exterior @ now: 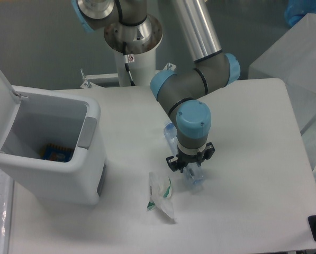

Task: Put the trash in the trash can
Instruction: 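Lower the gripper onto the clear plastic bottle and close on it, then lift the bottle and carry it over the white trash bin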

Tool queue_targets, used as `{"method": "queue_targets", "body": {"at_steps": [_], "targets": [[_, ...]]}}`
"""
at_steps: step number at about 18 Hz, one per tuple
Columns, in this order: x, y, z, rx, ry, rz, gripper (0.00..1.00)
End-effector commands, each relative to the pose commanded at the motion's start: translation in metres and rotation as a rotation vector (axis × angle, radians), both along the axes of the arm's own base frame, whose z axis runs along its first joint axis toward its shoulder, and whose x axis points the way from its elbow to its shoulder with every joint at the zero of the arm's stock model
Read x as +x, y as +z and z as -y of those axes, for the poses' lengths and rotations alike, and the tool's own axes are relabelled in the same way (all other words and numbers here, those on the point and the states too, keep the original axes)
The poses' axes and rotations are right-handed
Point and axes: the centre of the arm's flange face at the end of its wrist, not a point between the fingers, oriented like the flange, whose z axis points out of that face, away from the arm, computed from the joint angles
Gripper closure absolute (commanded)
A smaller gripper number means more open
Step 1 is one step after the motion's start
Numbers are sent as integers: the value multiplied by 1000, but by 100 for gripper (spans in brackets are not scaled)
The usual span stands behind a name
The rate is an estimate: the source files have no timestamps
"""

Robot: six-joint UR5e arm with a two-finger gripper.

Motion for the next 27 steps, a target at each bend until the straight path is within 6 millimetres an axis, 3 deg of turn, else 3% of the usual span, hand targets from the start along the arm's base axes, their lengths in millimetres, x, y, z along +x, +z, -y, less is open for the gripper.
{"method": "queue_targets", "body": {"at_steps": [8, 15, 19, 27], "targets": [[-9, 52, -5, 62, -11, -75, 49], [-27, 138, -14, 191, -7, -182, 51], [-16, 191, -21, 336, -46, -199, 51], [24, 288, -19, 635, -184, -224, 51]]}}
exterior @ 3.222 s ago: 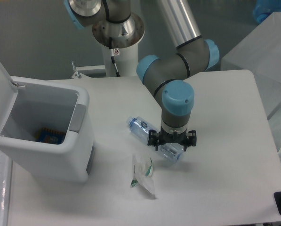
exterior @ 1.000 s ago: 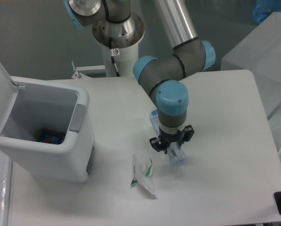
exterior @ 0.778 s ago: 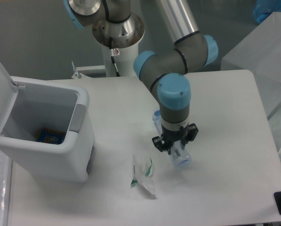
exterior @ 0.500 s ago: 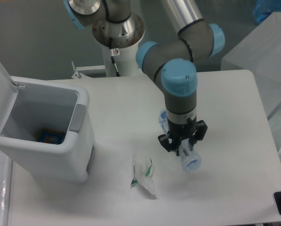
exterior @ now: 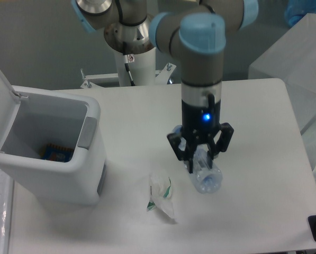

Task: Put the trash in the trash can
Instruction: 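Lift the bottle and carry it over the white trash bin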

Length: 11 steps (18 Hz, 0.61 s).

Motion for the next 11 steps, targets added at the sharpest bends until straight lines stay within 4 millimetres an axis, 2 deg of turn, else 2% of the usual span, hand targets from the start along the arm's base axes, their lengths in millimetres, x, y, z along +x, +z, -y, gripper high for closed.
{"method": "queue_targets", "body": {"at_steps": [3, 5, 6, 8, 10, 11], "targets": [[12, 28, -4, 91, -62, 5, 51], [33, 66, -4, 189, -125, -14, 51], [40, 75, -3, 208, -141, -20, 51], [56, 87, -8, 232, -173, -20, 51], [84, 95, -24, 254, -240, -14, 51], [91, 98, -28, 263, -258, -11, 51]]}}
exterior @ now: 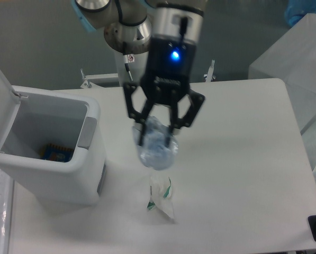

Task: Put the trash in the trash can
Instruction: 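Lift the bottle and carry it over the white trash bin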

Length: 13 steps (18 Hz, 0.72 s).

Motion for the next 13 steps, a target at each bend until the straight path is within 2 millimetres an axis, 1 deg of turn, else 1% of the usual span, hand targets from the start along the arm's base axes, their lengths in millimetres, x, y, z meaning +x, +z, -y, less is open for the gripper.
{"method": "queue_targets", "body": {"at_steps": [1, 4, 5, 6, 9, 10, 11, 13], "targets": [[4, 2, -2, 9, -13, 3, 51], [31, 9, -14, 46, -97, 22, 51], [37, 9, -17, 53, -114, 29, 51], [46, 13, -18, 63, -133, 29, 51], [74, 11, -25, 61, -179, 35, 51], [77, 11, -23, 60, -182, 35, 51], [79, 7, -22, 58, -183, 38, 51], [93, -6, -29, 55, -217, 45, 51]]}}
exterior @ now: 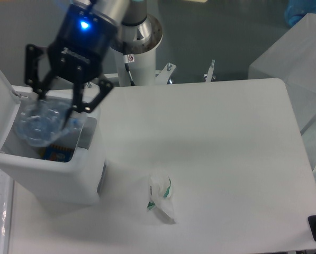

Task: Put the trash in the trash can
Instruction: 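Lift the bottle and carry it over the white trash bin, then open the gripper to drop the bottle into the bin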

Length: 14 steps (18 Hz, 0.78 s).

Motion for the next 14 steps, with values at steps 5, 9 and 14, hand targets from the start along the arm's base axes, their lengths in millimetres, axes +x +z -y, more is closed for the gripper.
{"method": "queue_targets", "body": {"at_steps": [5, 9, 14], "targets": [[20, -35, -9, 19, -43, -10, 51], [25, -51, -10, 0, -53, 4, 50], [26, -60, -9, -8, -67, -6, 7]]}}
